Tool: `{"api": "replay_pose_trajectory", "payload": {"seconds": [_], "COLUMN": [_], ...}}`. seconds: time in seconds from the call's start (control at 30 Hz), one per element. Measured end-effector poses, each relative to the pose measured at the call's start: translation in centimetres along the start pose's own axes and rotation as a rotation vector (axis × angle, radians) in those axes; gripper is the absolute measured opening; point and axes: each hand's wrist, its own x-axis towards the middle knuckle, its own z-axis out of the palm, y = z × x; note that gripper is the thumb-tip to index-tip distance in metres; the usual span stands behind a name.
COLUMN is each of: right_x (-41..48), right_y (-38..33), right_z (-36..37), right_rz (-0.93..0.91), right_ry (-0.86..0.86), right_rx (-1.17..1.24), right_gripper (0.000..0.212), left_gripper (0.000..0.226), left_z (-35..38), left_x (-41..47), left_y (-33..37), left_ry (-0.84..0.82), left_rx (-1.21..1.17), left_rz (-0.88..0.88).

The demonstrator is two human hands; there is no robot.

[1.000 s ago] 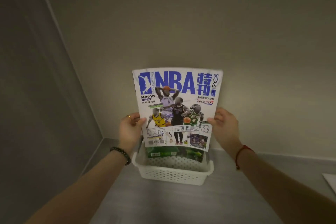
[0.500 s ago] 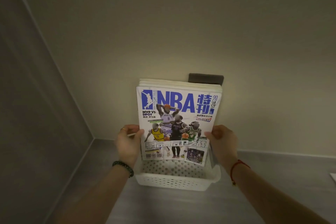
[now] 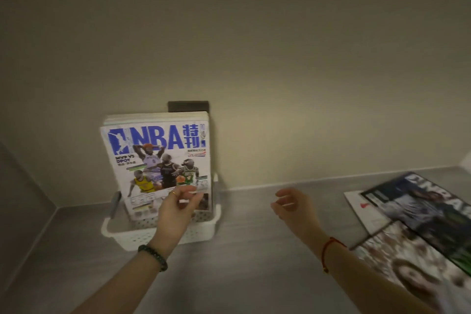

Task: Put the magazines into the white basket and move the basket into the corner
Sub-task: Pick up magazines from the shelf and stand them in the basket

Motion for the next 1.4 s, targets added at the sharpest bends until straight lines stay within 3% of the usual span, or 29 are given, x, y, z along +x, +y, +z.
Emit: {"api": "replay_pose_trajectory", "payload": {"seconds": [0.13, 0.4, 0.53, 0.6, 0.67, 0.8, 0.87, 1.0, 1.13, 1.27, 1.4], "right_x": [-1.1, -2.3, -3.4, -3.8, -3.7, -2.8, -2.3, -1.9, -1.2, 0.4, 1.2], "right_y": [4.3, 14.1, 18.0, 19.1, 19.7, 20.4, 20.6, 20.1, 17.1, 12.0, 5.7], "right_z": [-8.7, -25.9, -31.8, -32.9, -32.9, -32.2, -32.2, -31.6, -30.9, -28.6, -23.7], "right_rz": [0.076, 0.296, 0.325, 0.333, 0.322, 0.308, 0.336, 0.302, 0.193, 0.088, -0.05], "right_ry": [0.043, 0.163, 0.15, 0.103, 0.038, -0.081, -0.116, -0.045, 0.036, 0.102, 0.002], "right_rx": [-0.031, -0.179, -0.307, -0.281, -0.312, -0.416, -0.417, -0.335, -0.158, -0.032, 0.092], "right_gripper": [0.018, 0.031, 0.035, 0.029, 0.027, 0.022, 0.016, 0.012, 0.016, 0.013, 0.011], "left_gripper": [0.017, 0.035, 0.055, 0.063, 0.061, 0.038, 0.035, 0.019, 0.034, 0.026, 0.023], "left_z": [8.2, 27.2, 34.6, 36.8, 38.2, 38.6, 37.7, 36.3, 35.5, 32.0, 24.2], "left_x": [-2.7, -8.8, -13.4, -16.1, -18.3, -19.6, -19.2, -19.2, -19.7, -17.7, -13.1], "left_y": [1.1, 0.5, -0.9, -2.0, -2.9, -3.5, -3.8, -3.6, -3.0, 0.4, 4.8], "left_ry": [-0.171, -0.392, -0.353, -0.229, -0.096, 0.07, 0.043, -0.195, -0.188, -0.265, -0.227], "left_rx": [-0.018, 0.121, 0.186, 0.263, 0.176, -0.2, -0.33, -0.257, -0.231, -0.269, -0.342], "left_rz": [-0.034, -0.137, -0.238, -0.286, -0.325, -0.353, -0.405, -0.496, -0.427, -0.325, -0.215]}}
